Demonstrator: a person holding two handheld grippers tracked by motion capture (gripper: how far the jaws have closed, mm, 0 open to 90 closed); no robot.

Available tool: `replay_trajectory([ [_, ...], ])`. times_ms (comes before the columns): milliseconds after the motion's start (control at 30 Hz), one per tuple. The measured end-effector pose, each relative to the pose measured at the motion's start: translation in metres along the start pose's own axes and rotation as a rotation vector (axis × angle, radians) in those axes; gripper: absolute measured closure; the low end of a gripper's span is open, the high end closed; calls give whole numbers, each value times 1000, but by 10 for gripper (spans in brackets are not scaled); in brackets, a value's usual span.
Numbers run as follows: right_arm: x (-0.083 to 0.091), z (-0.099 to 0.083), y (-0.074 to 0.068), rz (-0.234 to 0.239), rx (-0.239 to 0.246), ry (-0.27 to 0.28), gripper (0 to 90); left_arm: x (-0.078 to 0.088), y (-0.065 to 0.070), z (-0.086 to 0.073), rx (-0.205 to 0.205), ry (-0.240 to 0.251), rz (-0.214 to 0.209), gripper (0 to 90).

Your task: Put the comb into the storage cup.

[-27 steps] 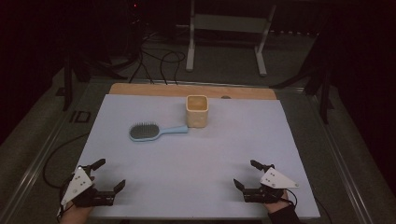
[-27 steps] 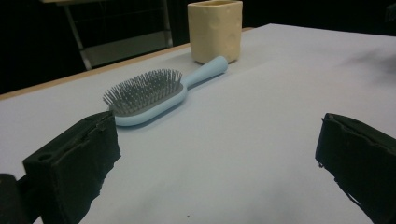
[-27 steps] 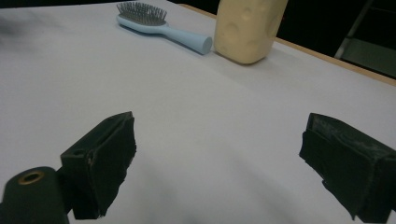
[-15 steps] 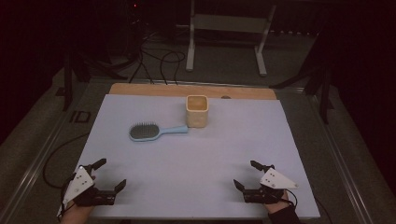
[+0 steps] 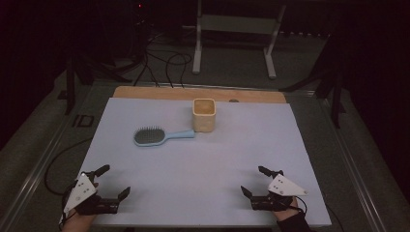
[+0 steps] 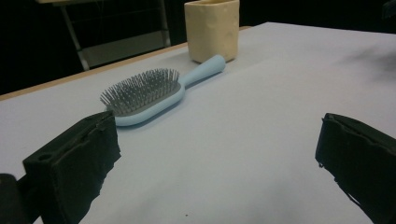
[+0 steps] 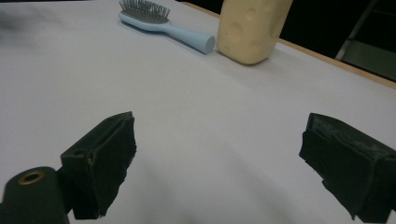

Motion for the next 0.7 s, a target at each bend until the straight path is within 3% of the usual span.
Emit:
replay_trajectory([
  [700, 5, 5, 3, -26, -2, 20, 98, -7, 11, 13, -1, -5, -41, 0],
])
Point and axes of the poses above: each handheld gripper's, and its own axes: x roughly backward along the jaws, z roughly out of its top, y roughly to its right, the point moved 10 cm from there along -x, roughly forward along the jaws, and after that the axes turned 11 degrees about y, right-handed, at the moved point
